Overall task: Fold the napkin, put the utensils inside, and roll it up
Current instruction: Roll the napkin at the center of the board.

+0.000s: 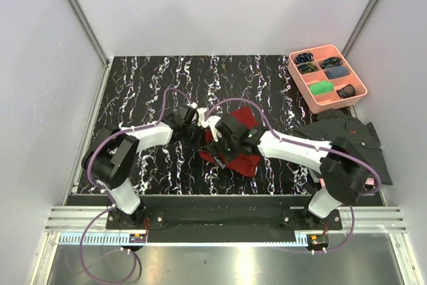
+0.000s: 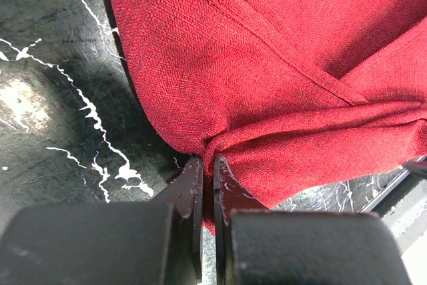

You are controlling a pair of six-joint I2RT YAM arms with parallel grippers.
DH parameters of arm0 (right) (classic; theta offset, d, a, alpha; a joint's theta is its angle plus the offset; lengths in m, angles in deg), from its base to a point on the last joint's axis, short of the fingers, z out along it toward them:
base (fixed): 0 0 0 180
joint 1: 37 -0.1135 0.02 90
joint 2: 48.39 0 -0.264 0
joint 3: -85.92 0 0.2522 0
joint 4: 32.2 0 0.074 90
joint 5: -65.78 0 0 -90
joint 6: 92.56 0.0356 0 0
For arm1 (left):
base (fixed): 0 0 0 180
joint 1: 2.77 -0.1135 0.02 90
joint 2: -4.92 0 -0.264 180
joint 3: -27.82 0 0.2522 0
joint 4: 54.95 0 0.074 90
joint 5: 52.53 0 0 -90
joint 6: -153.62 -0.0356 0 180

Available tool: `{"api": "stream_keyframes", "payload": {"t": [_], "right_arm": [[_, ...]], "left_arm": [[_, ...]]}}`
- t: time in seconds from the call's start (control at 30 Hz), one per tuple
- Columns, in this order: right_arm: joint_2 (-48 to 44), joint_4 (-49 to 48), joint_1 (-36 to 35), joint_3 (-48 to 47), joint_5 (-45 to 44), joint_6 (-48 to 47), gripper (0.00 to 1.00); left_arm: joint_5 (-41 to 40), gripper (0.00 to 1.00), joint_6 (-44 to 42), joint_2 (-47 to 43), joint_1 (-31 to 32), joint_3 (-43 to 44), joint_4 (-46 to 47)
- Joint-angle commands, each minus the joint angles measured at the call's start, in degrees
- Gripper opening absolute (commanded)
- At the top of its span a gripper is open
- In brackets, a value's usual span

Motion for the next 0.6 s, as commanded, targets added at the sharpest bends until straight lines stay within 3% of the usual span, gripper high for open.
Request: {"api": "stream_keyframes", "payload": {"t": [0.0, 0.23, 0.57], "right_arm": [[2.7, -9.43, -1.32, 2.54, -7.08, -5.21, 0.75], [6.75, -13.39, -2.46, 4.03, -7.17, -8.3, 0.76], [11.76, -11.73, -2.38, 3.95, -6.65, -7.95, 0.74]], "left_arm": [[1.07, 0.0, -0.34, 2.04, 0.0, 0.89, -5.63], [2.65, 0.0, -0.16, 2.39, -0.09, 1.33, -6.07], [4.15, 0.0, -0.25, 2.04, -0.27, 1.33, -5.81]]}}
